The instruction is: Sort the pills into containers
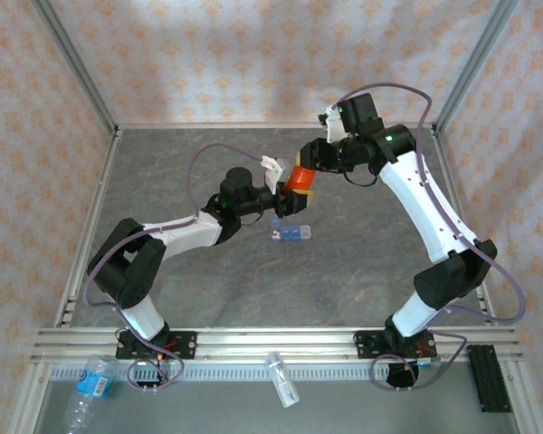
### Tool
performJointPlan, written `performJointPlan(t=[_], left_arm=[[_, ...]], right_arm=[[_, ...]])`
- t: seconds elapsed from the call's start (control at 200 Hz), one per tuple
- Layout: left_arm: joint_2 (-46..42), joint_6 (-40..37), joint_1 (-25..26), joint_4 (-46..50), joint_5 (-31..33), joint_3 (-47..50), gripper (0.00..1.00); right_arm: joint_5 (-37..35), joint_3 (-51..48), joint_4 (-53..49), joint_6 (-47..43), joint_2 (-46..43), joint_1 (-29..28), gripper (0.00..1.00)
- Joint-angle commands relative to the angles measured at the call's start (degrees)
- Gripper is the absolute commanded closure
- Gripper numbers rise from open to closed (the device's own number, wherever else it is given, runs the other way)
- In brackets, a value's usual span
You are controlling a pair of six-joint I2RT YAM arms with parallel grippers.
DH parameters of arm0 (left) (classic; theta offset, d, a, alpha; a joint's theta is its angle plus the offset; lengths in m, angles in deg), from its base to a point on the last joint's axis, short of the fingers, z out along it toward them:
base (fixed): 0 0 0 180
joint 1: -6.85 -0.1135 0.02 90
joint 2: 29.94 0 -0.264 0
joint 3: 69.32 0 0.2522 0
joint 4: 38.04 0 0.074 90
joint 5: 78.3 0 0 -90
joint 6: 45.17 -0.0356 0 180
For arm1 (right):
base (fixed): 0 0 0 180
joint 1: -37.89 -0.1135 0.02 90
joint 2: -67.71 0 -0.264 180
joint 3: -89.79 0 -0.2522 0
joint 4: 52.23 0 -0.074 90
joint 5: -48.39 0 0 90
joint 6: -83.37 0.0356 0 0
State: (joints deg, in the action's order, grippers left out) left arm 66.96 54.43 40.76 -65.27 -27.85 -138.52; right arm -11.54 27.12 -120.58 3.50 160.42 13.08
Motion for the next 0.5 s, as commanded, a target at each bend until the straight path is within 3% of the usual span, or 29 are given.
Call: performJointPlan(t=[0.0, 0.275, 0.4, 0.495], left_arm=[[-5.1, -6.5, 1.5, -6.2, 8.7, -1.3, 1.00], [-5.4, -8.1, 2.1, -5.9, 13.4, 0.2, 1.00], [-5.2, -7.8, 2.0, -6.2, 13.0, 0.5, 1.00], [-5.4, -7.4, 1.9, -6.5, 12.0, 0.7, 1.00]], right_arm=[[-8.2, -2.6, 2.9, 10.1, -0.2, -3.4, 0.63], [-10.4, -1.5, 5.5, 14.7, 0.8, -4.5, 0.61], [-8.6, 1.3, 4.3, 13.7, 0.3, -2.5, 0.48], [-6.4, 2.7, 4.3, 12.4, -1.8, 0.0, 0.33]])
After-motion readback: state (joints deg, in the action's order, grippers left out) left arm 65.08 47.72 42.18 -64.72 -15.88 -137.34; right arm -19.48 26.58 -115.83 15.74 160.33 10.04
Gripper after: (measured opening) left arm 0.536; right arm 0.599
